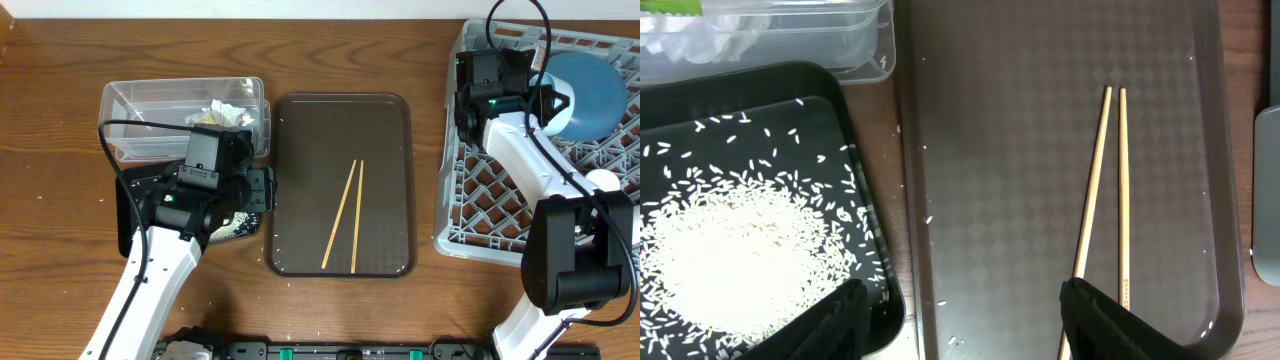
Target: Sort waste into correct bins and load items into the dishwasher rack
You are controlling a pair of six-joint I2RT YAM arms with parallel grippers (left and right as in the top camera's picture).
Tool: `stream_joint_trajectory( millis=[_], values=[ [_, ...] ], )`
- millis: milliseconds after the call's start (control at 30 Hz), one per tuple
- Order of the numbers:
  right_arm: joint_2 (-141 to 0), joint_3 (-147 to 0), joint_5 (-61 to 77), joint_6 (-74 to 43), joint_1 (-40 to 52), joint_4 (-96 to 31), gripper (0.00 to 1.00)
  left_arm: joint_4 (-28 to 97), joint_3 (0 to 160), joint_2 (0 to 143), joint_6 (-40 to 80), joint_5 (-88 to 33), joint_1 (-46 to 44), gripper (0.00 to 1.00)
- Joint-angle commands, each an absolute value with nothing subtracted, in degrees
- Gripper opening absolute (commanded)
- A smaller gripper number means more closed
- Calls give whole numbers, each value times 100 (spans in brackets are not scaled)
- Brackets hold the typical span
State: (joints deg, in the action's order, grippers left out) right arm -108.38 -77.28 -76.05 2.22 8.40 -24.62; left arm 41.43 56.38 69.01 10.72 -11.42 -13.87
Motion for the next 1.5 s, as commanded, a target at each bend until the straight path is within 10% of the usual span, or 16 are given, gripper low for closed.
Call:
stream_joint_trajectory(
  millis=[0, 1200, 1467],
  values=[
    [-10888, -7710, -7651, 305, 847, -2443, 1, 4156, 5680, 6884, 1131, -1133, -1352, 64],
    [-11397, -7629, -7264, 1415, 1260, -1754, 2, 4180, 5680, 6884, 1131, -1133, -1352, 64],
    [-11397, -7629, -6208, 539, 1594, -2576, 44, 4265, 5680, 6884, 1129, -1131, -1352, 64]
  ],
)
